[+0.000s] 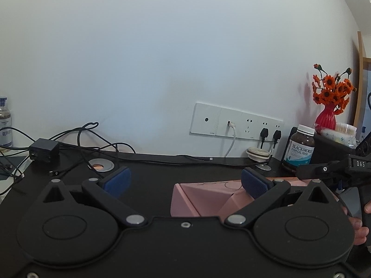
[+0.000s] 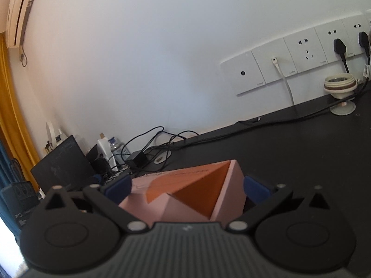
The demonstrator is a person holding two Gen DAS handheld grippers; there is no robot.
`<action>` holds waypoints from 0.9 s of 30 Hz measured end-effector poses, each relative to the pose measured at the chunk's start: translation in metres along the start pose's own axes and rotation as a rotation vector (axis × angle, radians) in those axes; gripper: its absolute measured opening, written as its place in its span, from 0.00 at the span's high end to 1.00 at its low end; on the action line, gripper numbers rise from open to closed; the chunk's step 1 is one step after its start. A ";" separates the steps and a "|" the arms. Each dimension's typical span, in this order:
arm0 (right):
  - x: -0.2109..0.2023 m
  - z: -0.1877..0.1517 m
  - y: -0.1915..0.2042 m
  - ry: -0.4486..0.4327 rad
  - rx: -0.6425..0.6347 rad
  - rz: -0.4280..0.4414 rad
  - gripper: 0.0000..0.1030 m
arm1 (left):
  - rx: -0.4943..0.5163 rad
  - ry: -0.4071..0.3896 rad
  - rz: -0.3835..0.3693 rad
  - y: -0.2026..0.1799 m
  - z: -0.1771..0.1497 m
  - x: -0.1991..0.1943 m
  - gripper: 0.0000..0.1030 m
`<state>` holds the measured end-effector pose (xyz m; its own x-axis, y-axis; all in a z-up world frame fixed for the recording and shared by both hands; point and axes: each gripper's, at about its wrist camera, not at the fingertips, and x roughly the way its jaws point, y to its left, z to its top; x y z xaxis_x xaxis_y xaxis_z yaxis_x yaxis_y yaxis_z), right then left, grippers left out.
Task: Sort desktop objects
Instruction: 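Push the pink lid down shut with the right tool, then press the closed pink box lid flat with the right tool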
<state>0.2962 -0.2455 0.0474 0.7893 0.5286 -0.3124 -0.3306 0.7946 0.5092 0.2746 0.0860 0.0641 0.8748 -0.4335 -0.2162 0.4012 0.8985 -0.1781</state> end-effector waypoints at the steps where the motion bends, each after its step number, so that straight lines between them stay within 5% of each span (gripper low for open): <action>1: 0.001 0.000 0.000 0.004 -0.003 -0.004 0.01 | 0.004 0.003 0.003 0.000 0.000 0.001 0.00; 27: 0.014 -0.007 0.008 0.082 -0.087 -0.106 0.01 | 0.158 0.073 0.042 -0.018 -0.012 0.014 0.00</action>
<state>0.3016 -0.2298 0.0416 0.7784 0.4605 -0.4268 -0.2944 0.8681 0.3997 0.2768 0.0630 0.0524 0.8719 -0.3941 -0.2906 0.4075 0.9131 -0.0158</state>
